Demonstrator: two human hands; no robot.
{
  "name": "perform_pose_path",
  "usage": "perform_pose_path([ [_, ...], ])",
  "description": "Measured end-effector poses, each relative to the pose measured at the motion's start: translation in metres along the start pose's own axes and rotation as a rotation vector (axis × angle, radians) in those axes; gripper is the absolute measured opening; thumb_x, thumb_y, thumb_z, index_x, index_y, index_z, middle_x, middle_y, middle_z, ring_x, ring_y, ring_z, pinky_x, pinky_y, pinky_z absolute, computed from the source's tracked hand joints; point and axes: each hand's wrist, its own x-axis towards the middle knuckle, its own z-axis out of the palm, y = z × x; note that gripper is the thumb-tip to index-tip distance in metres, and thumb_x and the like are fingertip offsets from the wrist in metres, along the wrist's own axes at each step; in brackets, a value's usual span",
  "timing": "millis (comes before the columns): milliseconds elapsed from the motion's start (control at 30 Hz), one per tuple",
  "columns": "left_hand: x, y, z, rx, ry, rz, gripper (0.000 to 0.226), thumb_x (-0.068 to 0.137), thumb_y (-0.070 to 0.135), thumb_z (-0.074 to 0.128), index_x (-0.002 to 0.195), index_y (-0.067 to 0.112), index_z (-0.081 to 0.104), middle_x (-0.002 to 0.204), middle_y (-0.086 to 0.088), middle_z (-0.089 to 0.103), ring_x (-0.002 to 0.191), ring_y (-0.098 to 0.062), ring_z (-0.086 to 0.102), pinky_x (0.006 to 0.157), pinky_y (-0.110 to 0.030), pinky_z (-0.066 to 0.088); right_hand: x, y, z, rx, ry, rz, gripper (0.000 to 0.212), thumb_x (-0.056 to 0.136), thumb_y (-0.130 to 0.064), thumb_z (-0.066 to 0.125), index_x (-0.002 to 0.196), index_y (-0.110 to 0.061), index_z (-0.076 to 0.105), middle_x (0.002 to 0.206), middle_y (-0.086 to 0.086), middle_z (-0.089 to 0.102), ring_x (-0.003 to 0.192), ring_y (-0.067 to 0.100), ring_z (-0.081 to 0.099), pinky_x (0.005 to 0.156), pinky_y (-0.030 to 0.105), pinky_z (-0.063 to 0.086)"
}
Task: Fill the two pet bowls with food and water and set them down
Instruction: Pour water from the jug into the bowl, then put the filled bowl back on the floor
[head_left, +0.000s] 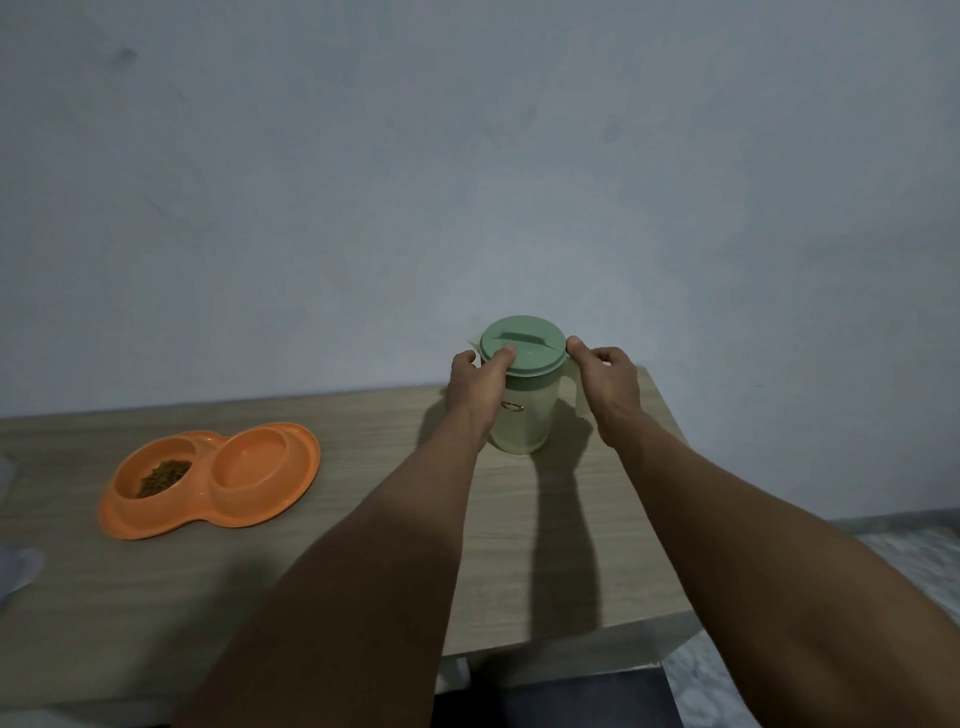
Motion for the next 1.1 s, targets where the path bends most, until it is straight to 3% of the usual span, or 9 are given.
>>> perform_pose_path([
  [167, -0.012, 0.01, -0.024, 0.057, 0.041, 0.041, 0.064, 0.091, 0.044, 0.056, 0.145, 0.015, 0.038, 0.147, -0.003, 0.043, 0.134, -0.024, 0.042, 0.106, -0.033, 0.034, -0.017, -0.021, -0.002, -0.275, 0.168, -0.198, 0.038, 0.082, -0.05, 0.06, 0.108, -0.023, 0.06, 0.113, 0.006, 0.064, 0.109, 0.029, 0.057, 0.096, 0.043, 0.048],
  [333, -0.026, 0.028, -0.06, 0.065, 0.085, 0.103, 0.052, 0.095, 0.04, 0.051, 0.14, 0.016, 0.045, 0.143, -0.001, 0.048, 0.13, -0.023, 0.045, 0.098, -0.029, 0.035, -0.045, -0.05, 0.023, -0.241, 0.197, -0.314, 0.016, 0.088, -0.033, 0.058, 0.097, -0.02, 0.063, 0.101, 0.003, 0.068, 0.097, 0.025, 0.063, 0.086, 0.041, 0.053],
  [500, -0.027, 0.036, -0.119, 0.087, 0.166, 0.131, 0.045, 0.095, 0.038, 0.049, 0.134, 0.016, 0.053, 0.137, 0.0, 0.054, 0.125, -0.023, 0.048, 0.099, -0.031, 0.037, -0.089, -0.063, 0.077, -0.238, 0.103, -0.389, 0.015, 0.086, -0.026, 0.056, 0.093, -0.017, 0.066, 0.094, 0.002, 0.07, 0.089, 0.022, 0.064, 0.084, 0.039, 0.053],
  [767, -0.007, -0.004, -0.235, 0.105, 0.277, 0.051, 0.043, 0.094, 0.036, 0.049, 0.131, 0.015, 0.056, 0.13, -0.003, 0.058, 0.115, -0.025, 0.053, 0.084, -0.03, 0.039, -0.146, -0.026, 0.192, -0.353, -0.141, -0.305, 0.014, 0.085, -0.03, 0.059, 0.092, -0.019, 0.066, 0.092, 0.0, 0.069, 0.089, 0.023, 0.064, 0.077, 0.03, 0.048],
  [867, 0.006, -0.029, -0.287, 0.116, 0.324, -0.016, 0.051, 0.09, 0.04, 0.048, 0.126, 0.006, 0.058, 0.125, -0.016, 0.061, 0.114, -0.035, 0.056, 0.09, -0.041, 0.047, -0.163, -0.006, 0.239, -0.408, -0.209, -0.241, 0.022, 0.087, -0.034, 0.061, 0.101, -0.016, 0.064, 0.104, 0.005, 0.069, 0.098, 0.025, 0.063, 0.082, 0.032, 0.049],
  [1000, 0.028, -0.058, -0.348, 0.204, 0.439, -0.105, 0.041, 0.089, 0.035, 0.052, 0.123, 0.013, 0.063, 0.121, -0.009, 0.065, 0.114, -0.032, 0.058, 0.087, -0.034, 0.045, -0.175, 0.016, 0.29, -0.483, -0.226, -0.145, 0.04, 0.09, -0.038, 0.061, 0.121, -0.013, 0.058, 0.121, 0.012, 0.064, 0.115, 0.03, 0.058, 0.094, 0.035, 0.047],
  [1100, 0.038, -0.075, -0.383, 0.315, 0.519, -0.176, 0.041, 0.089, 0.028, 0.055, 0.127, 0.013, 0.06, 0.128, -0.012, 0.062, 0.122, -0.032, 0.054, 0.098, -0.034, 0.042, -0.178, 0.03, 0.314, -0.521, -0.206, -0.06, 0.05, 0.091, -0.04, 0.06, 0.131, -0.011, 0.051, 0.131, 0.014, 0.057, 0.122, 0.033, 0.054, 0.098, 0.038, 0.044],
])
